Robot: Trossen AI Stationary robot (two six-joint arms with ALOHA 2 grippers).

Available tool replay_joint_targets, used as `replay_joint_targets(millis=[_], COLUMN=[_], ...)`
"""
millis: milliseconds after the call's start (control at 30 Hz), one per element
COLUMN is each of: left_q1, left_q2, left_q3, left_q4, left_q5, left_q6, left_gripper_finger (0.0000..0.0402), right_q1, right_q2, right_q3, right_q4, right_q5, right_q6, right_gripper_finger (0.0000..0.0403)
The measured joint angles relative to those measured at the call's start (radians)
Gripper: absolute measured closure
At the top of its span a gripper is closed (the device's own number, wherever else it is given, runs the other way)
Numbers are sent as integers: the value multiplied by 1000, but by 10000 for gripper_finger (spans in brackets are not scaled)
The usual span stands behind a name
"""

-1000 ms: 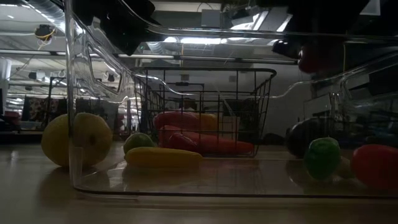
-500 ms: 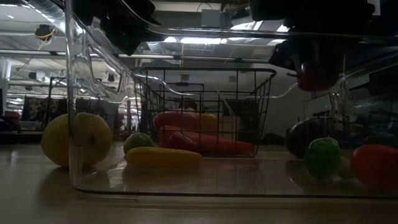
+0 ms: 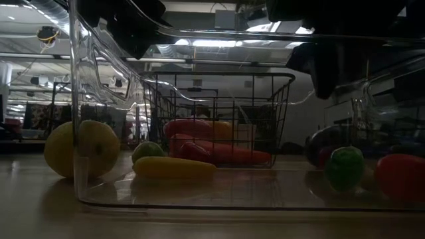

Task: Sort produce into baskets
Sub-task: Put the small red chili pepper into the transparent bin, then put the eggplant into the wire basket

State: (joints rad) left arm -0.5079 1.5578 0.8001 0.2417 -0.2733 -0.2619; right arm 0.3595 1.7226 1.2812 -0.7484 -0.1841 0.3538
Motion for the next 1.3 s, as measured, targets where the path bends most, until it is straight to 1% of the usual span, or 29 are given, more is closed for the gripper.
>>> replay_joint_targets(millis=[167, 267, 433, 600, 733, 867, 933, 1000, 1100, 1167, 1300], left_q1=[0, 2, 20, 43, 46, 43, 36, 30, 16, 5, -24], left_q2=[0, 0, 0, 0, 0, 0, -11, -34, -90, -125, -180], left_q3=[0, 0, 0, 0, 0, 0, 8, 28, 78, 124, 214], left_q4=[0, 0, 0, 1, 15, 43, 16, -39, -213, -382, -720], left_q5=[0, 0, 4, 62, 71, 73, 73, 73, 73, 74, 74], left_q6=[-1, -37, -130, -257, -257, -194, -166, -160, -176, -230, -400], left_gripper_finger=[238, 227, 183, 143, 132, 134, 136, 136, 136, 136, 137], right_q1=[0, 0, 0, 0, 0, 0, 0, 0, 0, 0, 0], right_q2=[0, 0, 0, 0, 0, 0, 0, 0, 0, 0, 0], right_q3=[0, 0, 0, 0, 0, 0, 0, 0, 0, 0, 0], right_q4=[0, 0, 0, 0, -1, -1, -1, -3, -5, -6, -7], right_q5=[0, 0, 0, 0, 0, 0, 0, 0, 0, 0, 0], right_q6=[0, 0, 5, 8, 8, 8, 8, 8, 8, 8, 8], right_gripper_finger=[205, 205, 205, 205, 205, 205, 205, 205, 205, 205, 205])
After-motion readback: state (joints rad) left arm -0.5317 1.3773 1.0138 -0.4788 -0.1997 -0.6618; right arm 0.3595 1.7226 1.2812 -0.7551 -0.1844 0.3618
